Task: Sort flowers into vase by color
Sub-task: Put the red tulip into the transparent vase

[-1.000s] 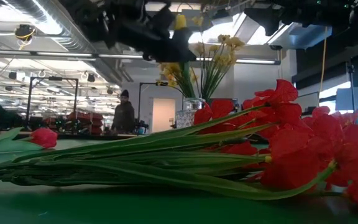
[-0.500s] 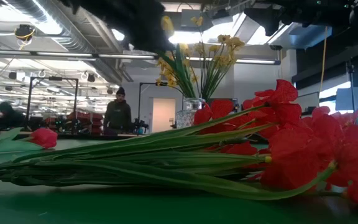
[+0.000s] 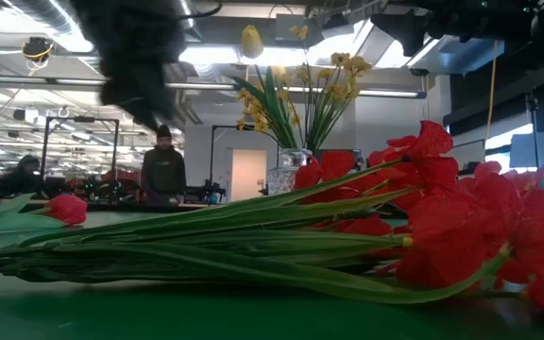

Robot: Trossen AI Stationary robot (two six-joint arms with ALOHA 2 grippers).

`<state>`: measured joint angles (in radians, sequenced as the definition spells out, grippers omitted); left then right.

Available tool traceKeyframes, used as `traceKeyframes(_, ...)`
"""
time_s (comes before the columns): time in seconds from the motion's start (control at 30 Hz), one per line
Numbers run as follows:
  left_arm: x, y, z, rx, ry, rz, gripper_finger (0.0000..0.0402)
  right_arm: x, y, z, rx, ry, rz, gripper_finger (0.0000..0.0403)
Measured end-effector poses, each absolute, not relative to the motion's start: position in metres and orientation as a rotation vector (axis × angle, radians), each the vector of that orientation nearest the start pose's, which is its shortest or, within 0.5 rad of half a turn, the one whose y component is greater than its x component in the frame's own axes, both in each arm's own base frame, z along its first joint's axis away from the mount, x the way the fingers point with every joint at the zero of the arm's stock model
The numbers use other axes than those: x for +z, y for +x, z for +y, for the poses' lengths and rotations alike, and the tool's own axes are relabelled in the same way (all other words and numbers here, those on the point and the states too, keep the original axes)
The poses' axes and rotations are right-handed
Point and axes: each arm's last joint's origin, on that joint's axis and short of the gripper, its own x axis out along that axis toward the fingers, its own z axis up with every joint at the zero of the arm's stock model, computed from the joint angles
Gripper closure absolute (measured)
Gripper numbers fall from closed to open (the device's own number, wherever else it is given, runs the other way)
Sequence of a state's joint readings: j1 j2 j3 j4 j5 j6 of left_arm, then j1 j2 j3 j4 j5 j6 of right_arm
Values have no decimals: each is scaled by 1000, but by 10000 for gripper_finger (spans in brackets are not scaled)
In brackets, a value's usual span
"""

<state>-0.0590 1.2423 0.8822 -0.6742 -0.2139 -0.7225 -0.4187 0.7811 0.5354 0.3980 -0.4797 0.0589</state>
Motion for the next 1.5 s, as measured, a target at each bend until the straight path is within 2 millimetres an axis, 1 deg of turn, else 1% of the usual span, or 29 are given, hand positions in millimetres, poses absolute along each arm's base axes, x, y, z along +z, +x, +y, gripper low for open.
traceKeyframes(0.2,231,211,-40,545,-720,1163,179,301,167,-60,65,-5,-129,88)
traceKeyframes(0.3,229,202,-57,576,-784,1225,179,301,167,-60,64,-8,-128,88)
traceKeyframes(0.47,222,197,-84,612,-814,1252,179,301,167,-60,64,-10,-129,88)
traceKeyframes(0.67,195,202,-105,666,-809,1330,179,301,167,-60,64,-10,-129,88)
traceKeyframes(1.0,158,211,-120,749,-749,1460,179,301,167,-60,65,4,-128,88)
traceKeyframes(1.13,147,213,-124,770,-728,1485,179,301,167,-60,65,4,-128,88)
traceKeyframes(1.23,142,214,-125,782,-728,1503,184,301,167,-60,65,4,-128,88)
traceKeyframes(1.37,138,215,-125,769,-744,1493,213,301,167,-60,65,4,-128,88)
traceKeyframes(1.5,133,215,-122,757,-766,1482,264,301,167,-60,65,4,-128,88)
